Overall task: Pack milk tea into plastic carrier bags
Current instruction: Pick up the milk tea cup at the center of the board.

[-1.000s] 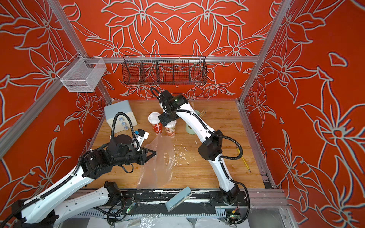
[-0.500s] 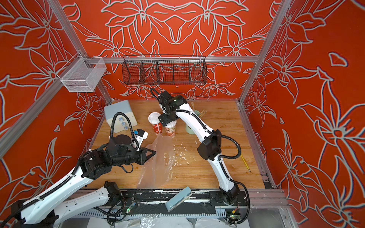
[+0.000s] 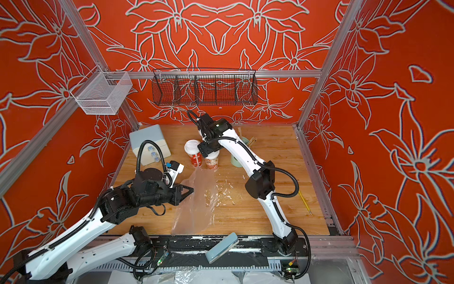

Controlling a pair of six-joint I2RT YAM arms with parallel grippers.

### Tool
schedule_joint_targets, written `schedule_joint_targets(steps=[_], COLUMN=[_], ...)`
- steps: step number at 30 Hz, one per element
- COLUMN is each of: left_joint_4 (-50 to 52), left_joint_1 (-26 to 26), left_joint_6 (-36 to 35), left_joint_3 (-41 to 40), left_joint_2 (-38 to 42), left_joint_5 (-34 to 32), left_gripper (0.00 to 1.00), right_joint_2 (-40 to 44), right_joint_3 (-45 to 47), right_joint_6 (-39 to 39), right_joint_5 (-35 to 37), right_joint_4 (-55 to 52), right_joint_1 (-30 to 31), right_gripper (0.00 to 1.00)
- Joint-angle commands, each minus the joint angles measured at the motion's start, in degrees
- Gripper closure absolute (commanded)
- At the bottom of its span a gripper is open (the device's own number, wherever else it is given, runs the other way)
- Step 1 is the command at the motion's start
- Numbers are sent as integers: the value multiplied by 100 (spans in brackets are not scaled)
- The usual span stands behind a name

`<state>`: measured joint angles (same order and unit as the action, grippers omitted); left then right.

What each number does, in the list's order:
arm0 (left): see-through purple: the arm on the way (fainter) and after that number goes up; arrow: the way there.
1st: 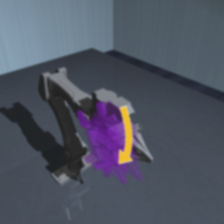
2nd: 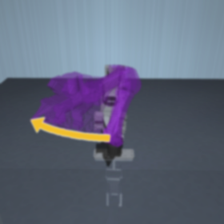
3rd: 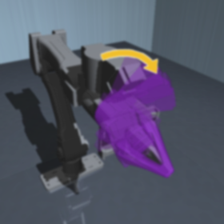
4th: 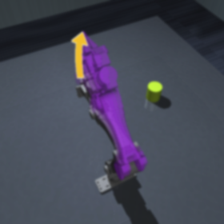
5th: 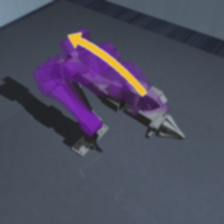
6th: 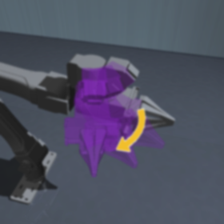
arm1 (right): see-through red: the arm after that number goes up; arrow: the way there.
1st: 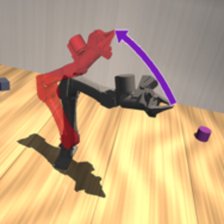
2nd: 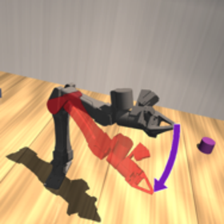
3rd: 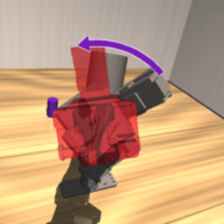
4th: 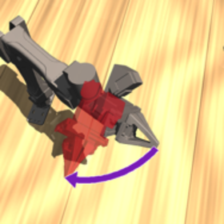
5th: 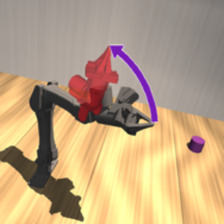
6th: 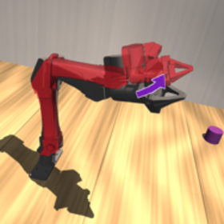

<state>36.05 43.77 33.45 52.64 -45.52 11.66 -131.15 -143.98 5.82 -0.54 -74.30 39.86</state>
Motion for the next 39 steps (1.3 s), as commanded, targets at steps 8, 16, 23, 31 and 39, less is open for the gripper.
schedule_joint_targets(steps=[8, 16, 23, 31, 39], left_joint_4=[-90, -63, -63, -72, -72], left_joint_1=[-43, -39, -44, -44, -39], left_joint_6=[44, 79, 100, 113, 113], left_joint_3=[-66, -95, -105, -158, -207], left_joint_2=[78, 126, 190, 271, 342], left_joint_5=[-46, -102, -165, -217, -255], left_gripper=[100, 100, 100, 100, 100], right_joint_2=[-118, -128, 25, 182, 290], right_joint_3=[-96, -71, -88, -86, -122], right_joint_6=[59, 47, 37, 22, 27], right_joint_5=[-69, -43, -12, 36, 10], right_joint_4=[-46, -57, 1, 17, 14], right_joint_1=[-39, -48, -57, -57, -57], right_gripper=[22, 31, 38, 40, 46])
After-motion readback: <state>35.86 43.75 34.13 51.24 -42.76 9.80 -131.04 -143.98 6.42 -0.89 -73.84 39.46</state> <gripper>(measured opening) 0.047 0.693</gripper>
